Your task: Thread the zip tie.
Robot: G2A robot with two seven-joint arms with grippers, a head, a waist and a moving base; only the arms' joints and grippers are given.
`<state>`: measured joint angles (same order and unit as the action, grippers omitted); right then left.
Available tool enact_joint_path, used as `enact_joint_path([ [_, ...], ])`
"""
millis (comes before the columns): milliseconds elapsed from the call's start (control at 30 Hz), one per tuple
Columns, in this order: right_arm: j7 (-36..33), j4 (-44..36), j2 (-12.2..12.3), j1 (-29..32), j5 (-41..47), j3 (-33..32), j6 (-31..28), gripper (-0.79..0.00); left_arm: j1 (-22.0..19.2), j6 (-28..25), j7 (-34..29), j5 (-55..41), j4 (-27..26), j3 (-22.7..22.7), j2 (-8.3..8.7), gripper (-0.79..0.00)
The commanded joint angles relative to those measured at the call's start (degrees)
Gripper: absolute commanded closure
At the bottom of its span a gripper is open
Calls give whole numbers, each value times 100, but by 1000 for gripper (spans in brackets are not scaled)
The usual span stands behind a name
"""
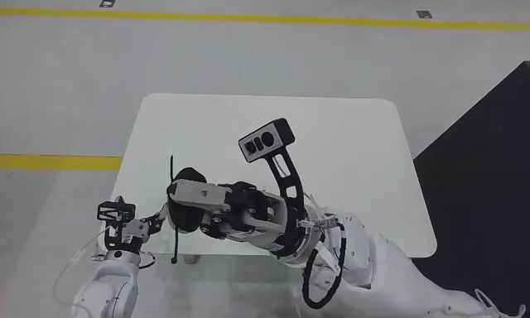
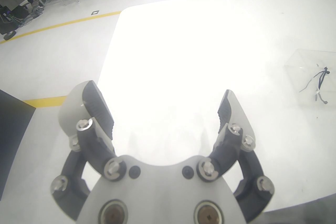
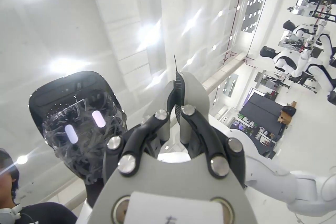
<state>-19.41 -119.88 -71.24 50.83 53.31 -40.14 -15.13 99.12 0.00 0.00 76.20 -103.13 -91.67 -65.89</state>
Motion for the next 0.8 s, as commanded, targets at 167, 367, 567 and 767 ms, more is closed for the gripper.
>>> enact_joint_path([
  [167,0,0,0,0,0,0,1,0,0,0,0,0,0,0,0,-785],
  [367,0,0,0,0,0,0,1,0,0,0,0,0,0,0,0,-785],
  [567,-239,-232,16,45,-567,-21,270,0,0,0,0,0,0,0,0,-785],
  [767,-793,-876,55,298,-945,-191,565,0,0,0,0,0,0,0,0,-785],
])
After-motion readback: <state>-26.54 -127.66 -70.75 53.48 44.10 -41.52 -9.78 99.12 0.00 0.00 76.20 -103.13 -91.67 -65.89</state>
